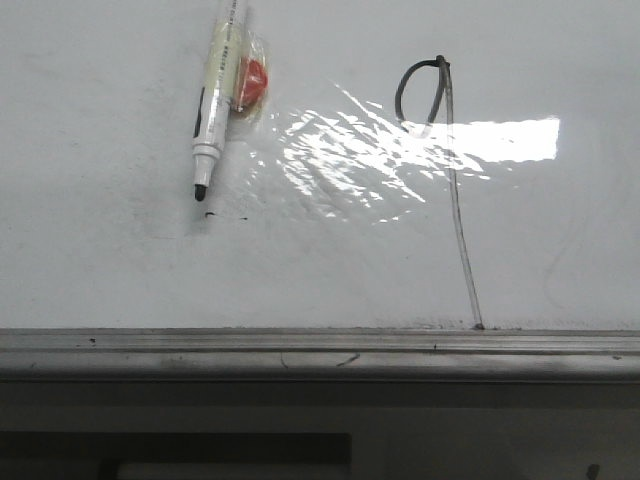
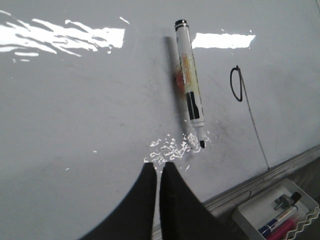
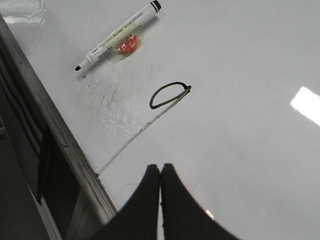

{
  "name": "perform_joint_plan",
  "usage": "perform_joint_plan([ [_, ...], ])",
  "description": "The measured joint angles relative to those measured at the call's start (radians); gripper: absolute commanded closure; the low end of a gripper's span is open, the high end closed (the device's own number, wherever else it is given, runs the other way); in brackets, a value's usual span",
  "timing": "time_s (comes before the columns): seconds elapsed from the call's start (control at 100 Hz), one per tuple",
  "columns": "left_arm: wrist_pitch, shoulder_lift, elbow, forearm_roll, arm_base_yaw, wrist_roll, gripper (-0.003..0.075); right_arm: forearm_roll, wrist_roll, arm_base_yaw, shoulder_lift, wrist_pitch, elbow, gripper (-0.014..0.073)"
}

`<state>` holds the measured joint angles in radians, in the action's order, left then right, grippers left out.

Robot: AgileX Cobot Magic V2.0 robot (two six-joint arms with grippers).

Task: Write number 9 on whiteboard

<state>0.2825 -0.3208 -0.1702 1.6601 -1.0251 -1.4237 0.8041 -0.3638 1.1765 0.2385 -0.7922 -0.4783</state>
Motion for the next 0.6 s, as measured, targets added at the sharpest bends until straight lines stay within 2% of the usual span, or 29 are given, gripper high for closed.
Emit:
perform_joint_plan([
  [0.22,0.094,0.01,0.028,-0.046,0.017,-0.003,0.0741,0.0,0.0,0.0,0.0,0.0,0.0,0.0644],
  [0.27,0.097,0.022,0.041,-0.138,0.039,-0.003,0.0741,0.0,-0.002,0.0,0.0,0.0,0.0,0.0644],
  [0.35,0.081,0.049,0.059,-0.369,0.098,0.044,0.0741,0.0,-0.002,0.0,0.0,0.0,0.0,0.0644],
  [0.47,0.05,0.113,0.104,-0.719,0.262,0.303,0.0741,0.0,-0.002,0.0,0.0,0.0,0.0,0.0644],
  [0.52,0.014,0.145,0.124,-0.896,0.346,0.462,0.0741,0.0,-0.002,0.0,0.0,0.0,0.0,0.0644],
  [0.6,-0.089,0.211,0.146,-1.24,0.496,0.793,0.0741,0.0,-0.002,0.0,0.0,0.0,0.0,0.0644],
])
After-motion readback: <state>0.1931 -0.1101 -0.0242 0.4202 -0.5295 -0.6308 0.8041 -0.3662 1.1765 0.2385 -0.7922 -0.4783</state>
